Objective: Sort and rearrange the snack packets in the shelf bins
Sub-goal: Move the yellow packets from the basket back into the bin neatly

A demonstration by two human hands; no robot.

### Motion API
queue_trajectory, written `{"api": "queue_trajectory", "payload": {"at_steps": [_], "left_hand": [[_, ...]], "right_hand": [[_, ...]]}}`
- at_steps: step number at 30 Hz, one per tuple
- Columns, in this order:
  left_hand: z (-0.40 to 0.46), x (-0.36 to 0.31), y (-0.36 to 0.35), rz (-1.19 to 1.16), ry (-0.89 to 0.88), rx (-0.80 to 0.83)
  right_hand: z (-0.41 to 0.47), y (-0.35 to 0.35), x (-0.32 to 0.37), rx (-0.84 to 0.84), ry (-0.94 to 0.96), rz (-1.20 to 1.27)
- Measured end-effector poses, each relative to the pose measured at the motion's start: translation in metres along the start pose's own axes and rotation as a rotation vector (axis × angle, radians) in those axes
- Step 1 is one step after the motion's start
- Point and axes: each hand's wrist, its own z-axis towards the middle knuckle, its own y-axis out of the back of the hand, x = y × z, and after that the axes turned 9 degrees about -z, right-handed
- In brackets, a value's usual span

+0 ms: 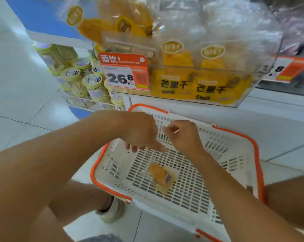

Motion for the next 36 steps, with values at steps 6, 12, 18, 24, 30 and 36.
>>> {"api": "queue_trajectory", "payload": {"at_steps": [6,12,18,24,30,36], "left_hand": [[0.144,0.056,-0.106,-0.036,0.147,-0.175],[0.219,0.089,-0.206,-0.211,0.314,-0.137],[0.234,0.089,-0.215,-0.149,0.323,-0.209],[0.238,0.079,-0.202,-0.345,0.348,-0.133],[0.222,0.087,-0.163,-0.683,0.24,-0.263],[0.202,0.098,-0.18,-0.293,0.055,-0.719]], "right_hand": [[-0.029,-0.06,-0.105,0.503,-0.311,-0.267],[-0.04,-0.094,-0.169,0.304,-0.29,-0.548],[-0.05,-0.113,-0.169,0.121,-0.398,-0.467],[-0.048,-0.117,-0.176,0.053,-0.464,-0.62],[-0.03,-0.106,-0.168,0.132,-0.448,-0.721],[-0.028,-0.105,-0.159,0.269,-0.466,-0.581]]}}
